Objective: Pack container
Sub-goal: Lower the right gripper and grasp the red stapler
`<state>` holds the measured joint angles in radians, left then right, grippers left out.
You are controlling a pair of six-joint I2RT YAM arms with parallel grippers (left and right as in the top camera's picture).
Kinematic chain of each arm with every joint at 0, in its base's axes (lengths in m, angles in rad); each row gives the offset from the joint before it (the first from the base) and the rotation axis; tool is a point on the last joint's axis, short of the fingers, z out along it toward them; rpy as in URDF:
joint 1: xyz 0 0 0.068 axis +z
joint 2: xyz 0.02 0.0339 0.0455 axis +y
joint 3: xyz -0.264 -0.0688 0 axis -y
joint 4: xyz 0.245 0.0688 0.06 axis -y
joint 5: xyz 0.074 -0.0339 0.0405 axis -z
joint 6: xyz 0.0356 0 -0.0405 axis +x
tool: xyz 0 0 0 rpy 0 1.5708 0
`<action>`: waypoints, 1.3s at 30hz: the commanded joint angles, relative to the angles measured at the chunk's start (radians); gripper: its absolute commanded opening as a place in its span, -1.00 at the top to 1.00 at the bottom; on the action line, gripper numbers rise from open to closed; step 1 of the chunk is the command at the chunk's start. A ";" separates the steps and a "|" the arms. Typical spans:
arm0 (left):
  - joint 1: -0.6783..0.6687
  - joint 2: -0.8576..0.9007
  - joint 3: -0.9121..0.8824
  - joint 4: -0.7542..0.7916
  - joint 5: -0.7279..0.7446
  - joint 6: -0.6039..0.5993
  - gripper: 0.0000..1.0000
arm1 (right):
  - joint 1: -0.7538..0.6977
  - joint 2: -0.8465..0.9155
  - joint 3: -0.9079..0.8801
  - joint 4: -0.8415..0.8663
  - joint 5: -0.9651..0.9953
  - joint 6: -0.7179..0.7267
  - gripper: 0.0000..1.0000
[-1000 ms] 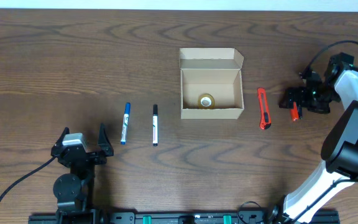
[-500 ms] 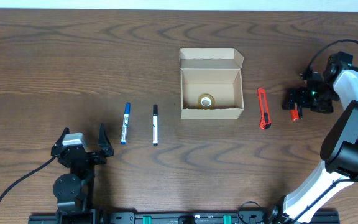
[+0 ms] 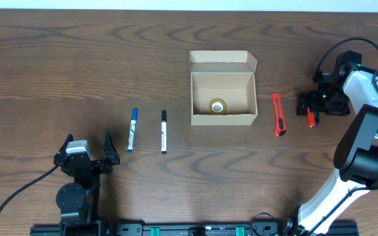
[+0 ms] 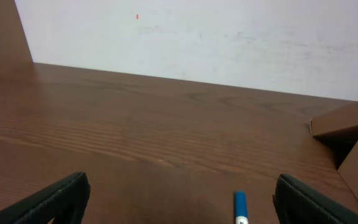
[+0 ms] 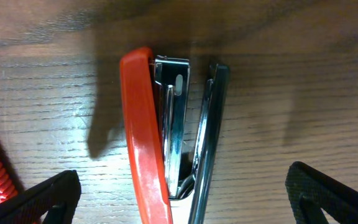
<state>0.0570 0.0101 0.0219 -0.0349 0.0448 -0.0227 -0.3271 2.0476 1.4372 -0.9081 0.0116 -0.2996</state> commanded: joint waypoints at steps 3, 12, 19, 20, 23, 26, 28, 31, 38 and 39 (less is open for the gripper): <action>0.000 -0.006 -0.017 -0.041 -0.019 0.000 -0.91 | 0.007 0.000 0.016 0.003 0.037 0.008 -0.99; 0.000 -0.006 -0.018 -0.041 -0.019 0.000 -0.91 | 0.007 0.000 0.014 0.004 0.021 0.019 -0.98; 0.000 -0.006 -0.018 -0.041 -0.019 0.000 -0.90 | 0.008 0.000 0.013 0.009 -0.033 0.018 -0.97; 0.000 -0.006 -0.018 -0.041 -0.019 0.000 -0.90 | 0.008 0.000 0.012 0.011 -0.036 0.019 -0.98; 0.000 -0.006 -0.018 -0.041 -0.019 0.000 -0.90 | 0.008 0.000 0.003 0.020 -0.039 0.018 -0.98; 0.000 -0.006 -0.018 -0.041 -0.019 0.000 -0.90 | 0.008 0.000 -0.019 0.034 -0.043 0.019 -0.99; 0.000 -0.006 -0.018 -0.041 -0.019 0.000 -0.90 | 0.006 0.000 -0.034 0.045 -0.043 0.019 -0.98; 0.000 -0.006 -0.018 -0.041 -0.019 0.000 -0.90 | 0.006 0.000 -0.039 0.053 -0.046 0.026 -0.98; 0.000 -0.006 -0.018 -0.041 -0.019 0.000 -0.90 | 0.007 0.000 -0.039 0.055 -0.046 0.034 -0.71; 0.000 -0.006 -0.018 -0.041 -0.019 0.000 -0.90 | 0.007 0.000 -0.039 0.055 -0.046 0.034 -0.70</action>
<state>0.0570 0.0101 0.0219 -0.0349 0.0452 -0.0227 -0.3267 2.0476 1.4048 -0.8539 -0.0269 -0.2775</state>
